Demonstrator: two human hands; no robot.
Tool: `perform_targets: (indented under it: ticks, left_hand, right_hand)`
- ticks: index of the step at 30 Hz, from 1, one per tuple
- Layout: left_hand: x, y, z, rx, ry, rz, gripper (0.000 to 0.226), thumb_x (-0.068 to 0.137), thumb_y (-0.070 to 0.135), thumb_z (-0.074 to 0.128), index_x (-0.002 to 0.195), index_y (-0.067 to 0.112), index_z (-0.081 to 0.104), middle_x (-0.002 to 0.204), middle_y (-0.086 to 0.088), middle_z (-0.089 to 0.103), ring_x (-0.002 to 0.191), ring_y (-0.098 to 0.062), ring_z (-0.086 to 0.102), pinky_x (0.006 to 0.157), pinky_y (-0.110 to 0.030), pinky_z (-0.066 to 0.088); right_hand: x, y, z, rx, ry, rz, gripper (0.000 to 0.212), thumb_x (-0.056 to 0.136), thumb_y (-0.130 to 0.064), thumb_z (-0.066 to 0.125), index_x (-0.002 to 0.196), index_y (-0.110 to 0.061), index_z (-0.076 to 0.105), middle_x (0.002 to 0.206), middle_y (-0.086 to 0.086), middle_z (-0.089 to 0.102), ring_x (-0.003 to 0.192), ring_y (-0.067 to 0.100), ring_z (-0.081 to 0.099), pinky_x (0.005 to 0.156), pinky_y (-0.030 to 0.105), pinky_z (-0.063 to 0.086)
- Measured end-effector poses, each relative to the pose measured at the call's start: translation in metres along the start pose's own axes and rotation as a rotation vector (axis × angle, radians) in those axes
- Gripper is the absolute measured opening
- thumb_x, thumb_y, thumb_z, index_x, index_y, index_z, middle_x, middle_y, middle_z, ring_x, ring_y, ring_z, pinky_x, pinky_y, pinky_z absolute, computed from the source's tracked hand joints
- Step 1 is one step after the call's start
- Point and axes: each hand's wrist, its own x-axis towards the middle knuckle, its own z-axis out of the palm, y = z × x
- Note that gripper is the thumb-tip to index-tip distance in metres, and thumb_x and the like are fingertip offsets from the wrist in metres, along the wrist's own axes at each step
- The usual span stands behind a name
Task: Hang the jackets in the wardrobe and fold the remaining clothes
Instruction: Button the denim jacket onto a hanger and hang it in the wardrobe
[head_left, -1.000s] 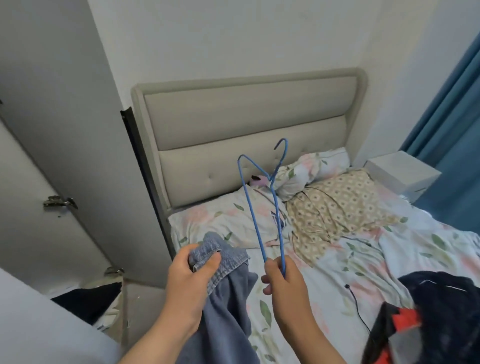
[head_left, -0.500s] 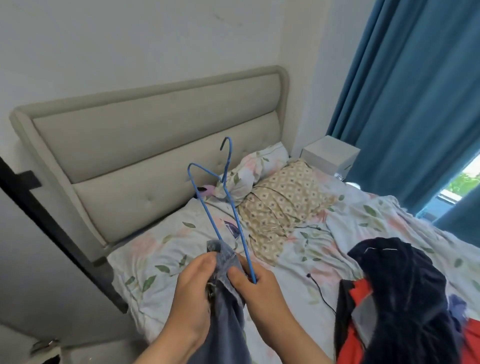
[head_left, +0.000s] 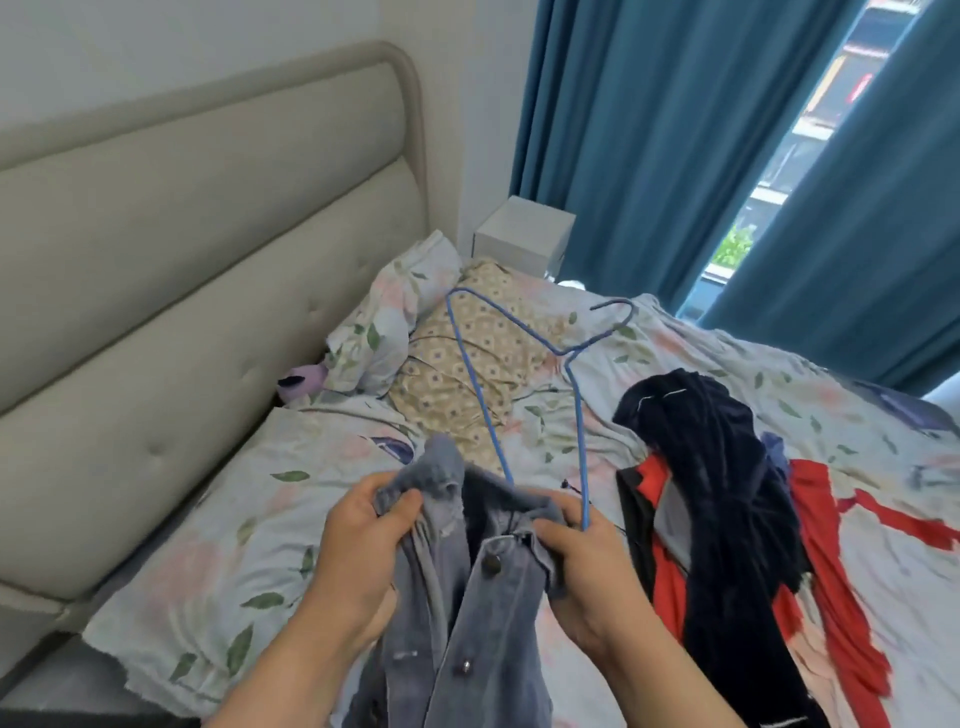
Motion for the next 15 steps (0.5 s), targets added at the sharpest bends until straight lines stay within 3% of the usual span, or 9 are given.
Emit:
perform_targets:
  ticks: [4,7,11,13,15]
  left_hand:
    - [0.056,0.042,-0.051,0.079,0.016,0.1,0.02,0.095,-0.003,0.053,0.093,0.011,0.068,0.084,-0.008,0.072,0.078,-0.022,0.067,0.081,-0.038,0.054]
    - [0.101,0.058,-0.068,0.144,-0.011,0.092,0.024,0.096,-0.006,0.049,0.091,0.011,0.065,0.075,-0.003,0.072,0.067,-0.013,0.067,0.071,-0.027,0.057]
    - [0.148,0.035,-0.042,0.329,-0.105,0.084,0.02,0.096,-0.008,0.051,0.09,0.007,0.062,0.083,-0.01,0.065,0.075,-0.017,0.06,0.078,-0.032,0.05]
    - [0.167,0.013,-0.025,0.439,-0.117,0.081,0.018,0.095,-0.006,0.053,0.087,0.007,0.061,0.081,-0.011,0.063,0.069,-0.011,0.061,0.069,-0.025,0.05]
    - [0.188,-0.011,-0.015,0.569,-0.112,0.064,0.015,0.094,-0.001,0.057,0.084,0.008,0.062,0.083,-0.015,0.064,0.073,-0.018,0.061,0.069,-0.029,0.049]
  right_hand:
    - [0.012,-0.033,-0.033,-0.011,0.131,-0.088,0.036,0.083,0.022,0.042,0.087,0.004,0.073,0.075,0.023,0.061,0.063,0.029,0.061,0.058,0.032,0.055]
    - [0.021,-0.052,-0.064,-0.196,0.184,-0.118,0.038,0.081,0.022,0.044,0.082,0.0,0.075,0.07,0.02,0.064,0.059,0.023,0.061,0.054,0.026,0.052]
    - [0.047,-0.051,-0.094,-0.61,0.188,-0.137,0.027,0.076,0.021,0.045,0.086,0.009,0.068,0.06,0.009,0.049,0.055,0.015,0.04,0.05,0.023,0.032]
    - [0.065,-0.045,-0.109,-0.738,0.208,-0.112,0.028,0.075,0.018,0.045,0.083,0.004,0.068,0.053,0.001,0.047,0.051,0.014,0.039,0.049,0.024,0.032]
    - [0.085,-0.037,-0.128,-0.781,0.232,-0.071,0.035,0.076,0.015,0.045,0.081,-0.005,0.073,0.05,-0.005,0.049,0.047,0.009,0.04,0.046,0.021,0.035]
